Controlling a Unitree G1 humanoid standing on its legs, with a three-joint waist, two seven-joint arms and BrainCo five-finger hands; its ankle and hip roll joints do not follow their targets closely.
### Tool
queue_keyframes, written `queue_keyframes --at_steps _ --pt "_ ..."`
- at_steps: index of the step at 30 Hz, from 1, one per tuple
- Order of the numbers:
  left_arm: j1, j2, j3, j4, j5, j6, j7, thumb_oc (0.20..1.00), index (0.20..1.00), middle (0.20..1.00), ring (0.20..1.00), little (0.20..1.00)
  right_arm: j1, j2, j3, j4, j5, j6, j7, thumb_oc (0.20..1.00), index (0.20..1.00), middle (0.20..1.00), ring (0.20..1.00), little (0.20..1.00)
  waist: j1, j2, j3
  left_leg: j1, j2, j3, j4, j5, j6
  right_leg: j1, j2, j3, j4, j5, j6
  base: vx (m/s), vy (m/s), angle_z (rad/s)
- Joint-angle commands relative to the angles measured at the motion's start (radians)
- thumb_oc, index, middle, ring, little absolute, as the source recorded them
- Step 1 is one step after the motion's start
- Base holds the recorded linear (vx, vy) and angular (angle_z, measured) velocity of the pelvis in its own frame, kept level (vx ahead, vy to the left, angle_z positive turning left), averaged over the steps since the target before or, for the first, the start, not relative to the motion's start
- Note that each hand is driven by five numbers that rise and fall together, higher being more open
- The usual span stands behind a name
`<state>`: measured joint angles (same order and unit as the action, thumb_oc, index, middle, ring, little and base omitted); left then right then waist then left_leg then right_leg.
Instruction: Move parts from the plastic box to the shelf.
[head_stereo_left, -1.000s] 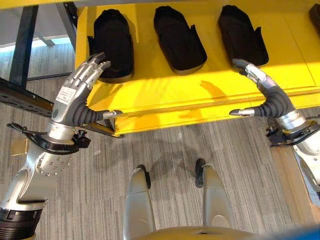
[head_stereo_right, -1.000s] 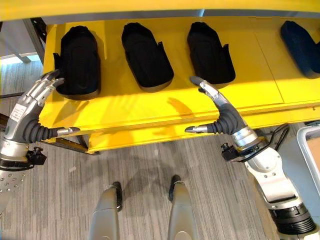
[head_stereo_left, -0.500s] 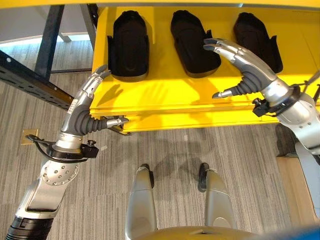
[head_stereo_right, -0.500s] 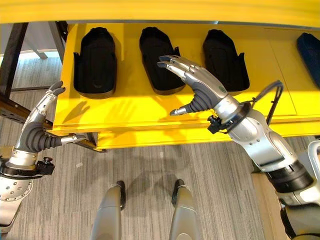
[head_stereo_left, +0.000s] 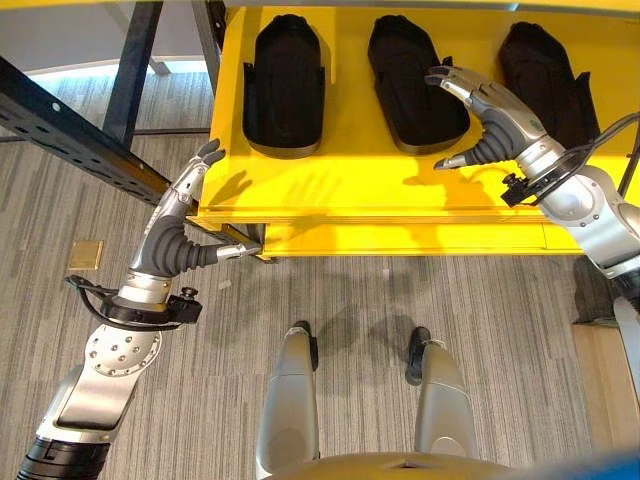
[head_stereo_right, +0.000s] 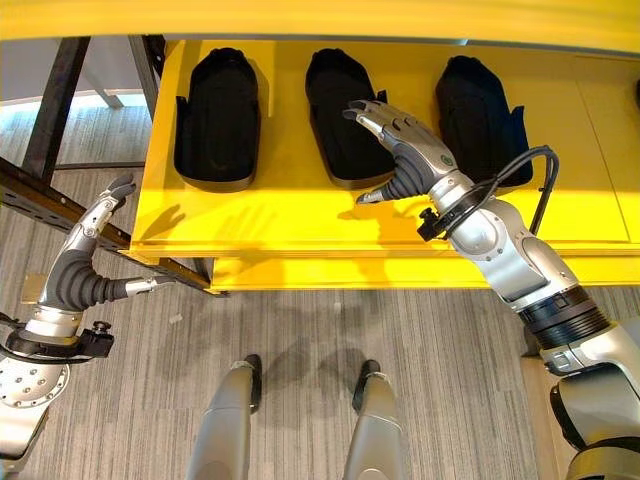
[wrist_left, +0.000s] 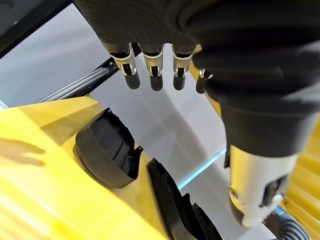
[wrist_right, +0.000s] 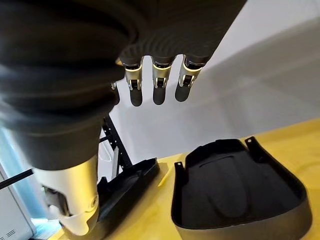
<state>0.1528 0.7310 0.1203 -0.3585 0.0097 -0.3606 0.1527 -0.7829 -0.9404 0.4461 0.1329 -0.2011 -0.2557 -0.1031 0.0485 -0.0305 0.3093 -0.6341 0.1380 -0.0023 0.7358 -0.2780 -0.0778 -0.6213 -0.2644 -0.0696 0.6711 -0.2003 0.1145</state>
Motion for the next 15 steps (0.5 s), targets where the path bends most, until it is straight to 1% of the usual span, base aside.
queue_keyframes --at_steps 1,3,4,5,8,10,13,15 --pt "0.017 0.033 -0.013 -0.052 -0.046 -0.052 0.013 1.0 1.0 1.0 1.0 1.0 -0.063 0.055 -0.048 0.019 0.022 -0.011 -0.086 1.0 1.0 1.0 1.0 1.0 -0.003 0.007 -0.043 0.01 0.047 -0.04 -0.087 0.132 -0.01 -0.002 -0.014 0.077 0.012 0.092 0.014 0.0 0.0 0.0" --pt "0.016 0.033 -0.013 -0.052 -0.046 -0.052 0.013 1.0 1.0 1.0 1.0 1.0 -0.063 0.055 -0.049 0.019 0.022 -0.011 -0.086 1.0 1.0 1.0 1.0 1.0 -0.003 0.006 -0.043 0.007 0.046 -0.04 -0.091 0.141 -0.009 -0.004 -0.013 0.077 0.007 0.101 0.014 0.0 0.0 0.0" --pt "0.014 0.029 -0.015 -0.049 -0.042 -0.05 0.018 1.0 1.0 1.0 1.0 1.0 -0.047 0.076 -0.08 0.024 0.036 -0.011 -0.11 1.0 1.0 1.0 1.0 1.0 -0.007 0.012 -0.041 0.009 0.047 -0.04 -0.086 0.13 -0.008 -0.004 -0.013 0.077 0.015 0.091 0.014 0.0 0.0 0.0" --pt "0.012 0.026 -0.018 -0.048 -0.042 -0.049 0.024 1.0 1.0 1.0 1.0 1.0 -0.028 0.092 -0.109 0.023 0.046 -0.011 -0.123 1.0 1.0 1.0 1.0 1.0 -0.007 0.013 -0.041 0.004 0.044 -0.039 -0.09 0.139 -0.006 -0.009 -0.013 0.076 0.011 0.1 0.012 0.0 0.0 0.0" --pt "0.006 0.027 -0.026 -0.043 -0.04 -0.047 0.028 1.0 1.0 1.0 1.0 1.0 -0.005 0.117 -0.142 0.028 0.078 -0.014 -0.14 1.0 1.0 1.0 1.0 1.0 -0.007 0.013 -0.042 -0.001 0.043 -0.039 -0.086 0.138 -0.004 -0.015 -0.012 0.079 0.013 0.101 0.012 0.0 0.0 0.0" --pt "0.004 0.024 -0.03 -0.044 -0.042 -0.045 0.031 1.0 1.0 1.0 1.0 1.0 0.014 0.149 -0.159 0.035 0.119 -0.018 -0.148 1.0 1.0 1.0 1.0 1.0 -0.007 0.016 -0.041 -0.001 0.044 -0.04 -0.08 0.129 -0.005 -0.018 -0.012 0.08 0.02 0.093 0.013 0.0 0.0 0.0" --pt "0.002 0.029 -0.037 -0.044 -0.034 -0.041 0.044 1.0 1.0 1.0 1.0 1.0 0.027 0.219 -0.168 0.063 0.23 -0.022 -0.146 1.0 1.0 1.0 1.0 1.0 -0.005 0.02 -0.039 -0.006 0.044 -0.037 -0.075 0.127 -0.005 -0.026 -0.013 0.084 0.025 0.093 0.013 0.0 0.0 0.0" --pt "0.003 0.031 -0.037 -0.043 -0.037 -0.042 0.046 1.0 1.0 1.0 1.0 1.0 0.023 0.233 -0.168 0.077 0.25 -0.021 -0.153 1.0 1.0 1.0 1.0 1.0 -0.004 0.021 -0.04 -0.01 0.042 -0.036 -0.072 0.127 -0.004 -0.03 -0.014 0.084 0.026 0.094 0.012 0.0 0.0 0.0"
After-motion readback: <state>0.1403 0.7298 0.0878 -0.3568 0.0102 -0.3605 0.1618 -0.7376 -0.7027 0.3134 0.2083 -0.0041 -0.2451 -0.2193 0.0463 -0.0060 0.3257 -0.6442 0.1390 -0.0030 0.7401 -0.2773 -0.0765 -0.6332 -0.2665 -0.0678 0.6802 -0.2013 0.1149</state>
